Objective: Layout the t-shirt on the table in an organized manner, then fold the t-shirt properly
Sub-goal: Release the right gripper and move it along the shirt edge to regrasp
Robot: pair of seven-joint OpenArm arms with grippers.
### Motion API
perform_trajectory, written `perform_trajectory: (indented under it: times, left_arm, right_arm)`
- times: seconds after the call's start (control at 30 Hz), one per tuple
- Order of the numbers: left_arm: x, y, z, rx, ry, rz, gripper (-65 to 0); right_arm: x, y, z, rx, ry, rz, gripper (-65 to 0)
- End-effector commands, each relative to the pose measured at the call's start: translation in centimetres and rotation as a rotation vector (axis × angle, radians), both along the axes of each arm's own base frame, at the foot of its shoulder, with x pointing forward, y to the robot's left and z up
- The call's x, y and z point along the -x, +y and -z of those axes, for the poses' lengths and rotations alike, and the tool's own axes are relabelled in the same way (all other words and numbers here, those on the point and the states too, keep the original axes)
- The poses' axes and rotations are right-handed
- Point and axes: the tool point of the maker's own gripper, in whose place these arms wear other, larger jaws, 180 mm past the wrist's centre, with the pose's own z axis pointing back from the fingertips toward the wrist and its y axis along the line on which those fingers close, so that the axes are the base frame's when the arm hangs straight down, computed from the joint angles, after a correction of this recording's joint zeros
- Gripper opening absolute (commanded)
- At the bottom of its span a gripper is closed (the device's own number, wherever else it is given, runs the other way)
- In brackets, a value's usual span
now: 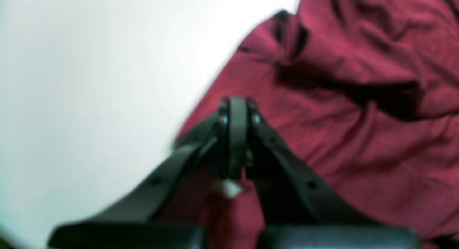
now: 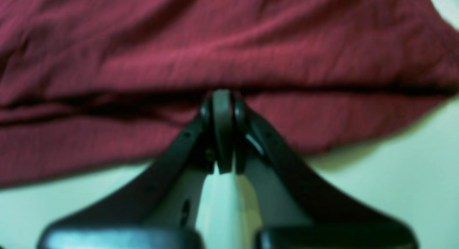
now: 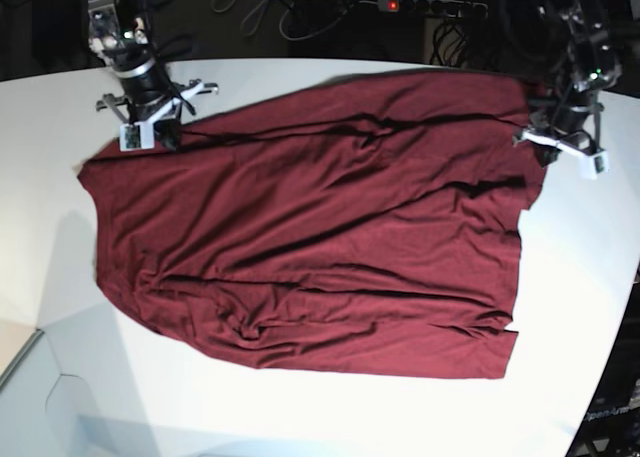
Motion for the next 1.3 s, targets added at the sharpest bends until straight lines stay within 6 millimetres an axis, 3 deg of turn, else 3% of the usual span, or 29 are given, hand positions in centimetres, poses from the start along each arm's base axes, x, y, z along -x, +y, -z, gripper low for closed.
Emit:
perform_trajectory:
  times: [0.0, 0.27, 0.43, 0.9, 1.07, 1.27]
  left_arm:
    - [0.1, 0.8, 0.2, -0.009, 0.004, -0.010, -64.9]
    - [0.4, 1.8, 3.3, -0.004, 0.086, -0.045, -64.9]
    - [0.2, 2.1, 3.5, -0.076, 0.054, -0.042, -64.9]
    - [0.2, 1.7, 3.8, -0.101, 0.049, -0.037, -64.9]
    - [0.3, 1.7, 3.8, -0.101, 0.050, -0.037, -64.9]
    - [0.3, 1.7, 3.8, -0.101, 0.050, -0.037, -64.9]
  right_arm:
    - [-0.4, -0.6, -0.4, 0.013, -0.024, 0.004, -63.9]
    - [-0.4, -3.5, 2.5, 0.075, 0.050, 0.020, -64.0]
    - [0.0, -5.2, 2.1, 0.116, 0.053, 0.014, -64.2]
    - [4.0, -3.2, -0.4, 0.106, 0.048, -0.056, -64.3]
    - [3.6, -3.1, -3.2, 0.111, -0.014, -0.064, -64.3]
    - [2.7, -0.1, -5.7, 0.057, -0.084, -0.106, -64.4]
